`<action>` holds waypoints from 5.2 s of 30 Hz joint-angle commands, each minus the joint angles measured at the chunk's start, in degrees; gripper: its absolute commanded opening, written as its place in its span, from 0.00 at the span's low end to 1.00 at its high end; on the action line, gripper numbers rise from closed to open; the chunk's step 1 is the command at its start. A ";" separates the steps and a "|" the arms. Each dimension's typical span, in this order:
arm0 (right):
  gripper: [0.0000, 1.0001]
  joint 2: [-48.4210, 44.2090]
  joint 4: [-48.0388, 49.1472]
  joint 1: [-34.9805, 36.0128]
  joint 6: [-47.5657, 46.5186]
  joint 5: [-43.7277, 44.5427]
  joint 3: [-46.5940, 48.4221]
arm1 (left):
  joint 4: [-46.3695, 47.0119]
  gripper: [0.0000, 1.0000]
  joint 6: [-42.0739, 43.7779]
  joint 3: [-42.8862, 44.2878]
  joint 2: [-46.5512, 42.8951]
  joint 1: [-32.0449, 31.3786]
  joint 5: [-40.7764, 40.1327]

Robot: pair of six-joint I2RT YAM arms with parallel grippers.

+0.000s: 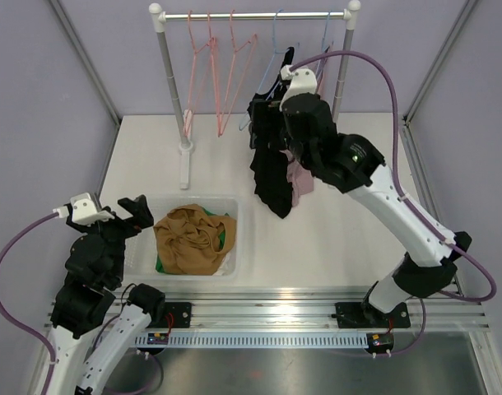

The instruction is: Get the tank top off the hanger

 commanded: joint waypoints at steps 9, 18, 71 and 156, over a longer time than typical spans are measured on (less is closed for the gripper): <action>0.96 16.71 -4.36 -12.16 -3.70 -1.51 21.59 | 2.84 0.99 3.02 1.20 2.31 0.37 5.09; 0.88 26.82 2.41 -16.21 -3.35 -1.50 29.08 | 2.14 0.99 3.11 1.29 3.72 0.72 5.97; 0.29 34.65 6.64 -20.52 -12.14 -2.03 37.87 | 1.96 0.99 2.93 1.21 5.48 2.31 11.86; 0.00 -63.00 -9.45 -16.74 1.31 -31.04 -45.80 | 25.34 0.54 -8.49 32.58 63.58 -44.54 12.82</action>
